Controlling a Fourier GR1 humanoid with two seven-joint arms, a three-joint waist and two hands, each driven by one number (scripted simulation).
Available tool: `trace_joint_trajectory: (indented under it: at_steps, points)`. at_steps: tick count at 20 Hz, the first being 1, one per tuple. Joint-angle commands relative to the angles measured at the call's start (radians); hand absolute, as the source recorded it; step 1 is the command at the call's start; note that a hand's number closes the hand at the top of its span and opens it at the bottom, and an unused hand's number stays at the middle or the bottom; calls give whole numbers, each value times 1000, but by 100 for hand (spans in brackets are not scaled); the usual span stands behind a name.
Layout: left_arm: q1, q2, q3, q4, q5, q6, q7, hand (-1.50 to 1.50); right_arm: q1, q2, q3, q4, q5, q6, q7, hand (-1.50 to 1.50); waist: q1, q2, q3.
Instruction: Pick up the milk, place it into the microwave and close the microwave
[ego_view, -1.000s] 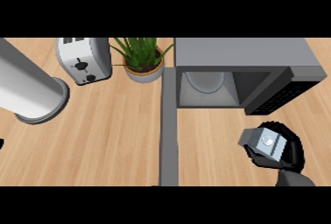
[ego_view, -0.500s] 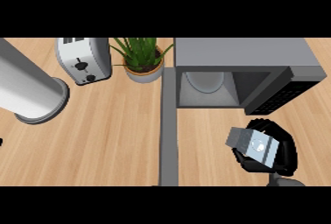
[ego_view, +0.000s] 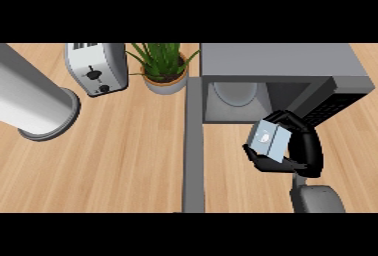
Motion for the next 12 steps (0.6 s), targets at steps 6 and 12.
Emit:
trace_joint_trajectory:
  at_steps: [6, 12]
  points:
    - [-83, 23, 25, 73, -6, 18, 18, -150, -319, 13, -45, 335, 67, -128, 36, 150, 5, 3, 1]
    - [-89, 74, 60, 115, 45, -28, 14, -150, -514, -39, -114, 539, 39, -102, 22, 150, 23, 9, 1]
